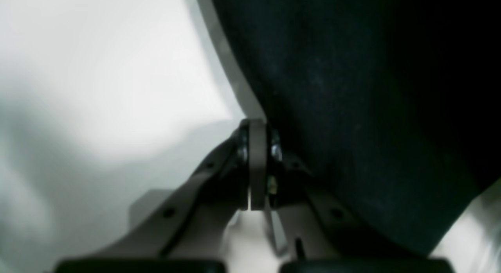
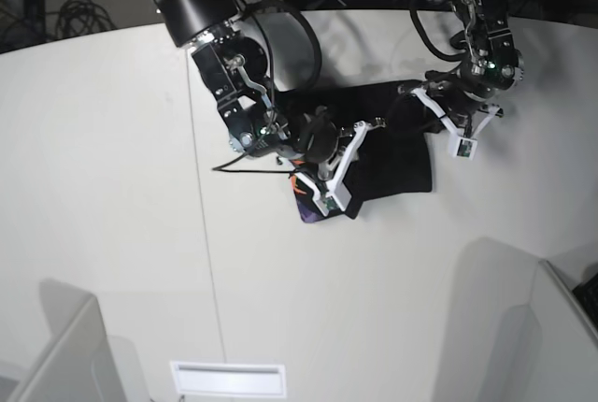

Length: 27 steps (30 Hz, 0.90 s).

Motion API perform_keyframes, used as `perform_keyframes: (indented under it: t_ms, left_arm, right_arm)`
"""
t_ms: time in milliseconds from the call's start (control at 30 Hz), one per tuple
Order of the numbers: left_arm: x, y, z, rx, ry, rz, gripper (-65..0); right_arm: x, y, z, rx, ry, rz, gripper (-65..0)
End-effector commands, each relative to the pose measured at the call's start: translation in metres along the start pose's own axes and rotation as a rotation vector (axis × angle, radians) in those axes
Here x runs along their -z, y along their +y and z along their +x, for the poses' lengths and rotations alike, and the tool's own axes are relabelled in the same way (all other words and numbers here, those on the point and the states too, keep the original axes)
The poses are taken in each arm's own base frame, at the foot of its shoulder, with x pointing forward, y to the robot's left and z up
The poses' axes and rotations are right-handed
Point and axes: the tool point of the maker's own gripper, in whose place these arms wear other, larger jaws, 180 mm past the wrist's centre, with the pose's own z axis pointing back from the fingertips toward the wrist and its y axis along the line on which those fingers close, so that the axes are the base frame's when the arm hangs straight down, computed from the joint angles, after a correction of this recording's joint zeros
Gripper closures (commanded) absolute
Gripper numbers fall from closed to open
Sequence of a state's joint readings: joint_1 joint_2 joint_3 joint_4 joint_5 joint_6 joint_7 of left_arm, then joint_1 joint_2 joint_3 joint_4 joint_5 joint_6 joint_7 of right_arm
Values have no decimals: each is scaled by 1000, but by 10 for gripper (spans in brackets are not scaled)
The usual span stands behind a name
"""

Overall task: Fold the T-shirt properly
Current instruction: 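Open the left gripper and raise it away from the shirt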

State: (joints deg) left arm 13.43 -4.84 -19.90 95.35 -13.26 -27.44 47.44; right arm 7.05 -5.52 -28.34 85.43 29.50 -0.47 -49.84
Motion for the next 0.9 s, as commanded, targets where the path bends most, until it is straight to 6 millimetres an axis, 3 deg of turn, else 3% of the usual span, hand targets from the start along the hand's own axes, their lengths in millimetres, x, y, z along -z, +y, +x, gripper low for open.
perform_keyframes:
  t_ms: [0, 133, 300, 500, 667, 867]
  left_arm:
    - [-6, 2, 5, 23, -10, 12, 0]
    - [-15, -1, 6, 40, -25, 16, 0]
    - [-18, 1, -9, 28, 4, 19, 0]
    - [-52, 50, -21, -42, -12, 164, 0]
    - [-83, 85, -19, -60, -43, 279, 0]
    - [-104, 107, -24, -45, -48, 323, 0]
  right_arm:
    - [-3, 7, 18, -10, -49, 20, 0]
    - [-3, 6, 18, -5, -48, 20, 0]
    - [-3, 7, 28, -9, -85, 20, 0]
    - [-4, 7, 31, -12, -92, 19, 0]
    - [-1, 19, 21, -1, -80, 48, 0]
    - [6, 18, 19, 12, -89, 46, 0]
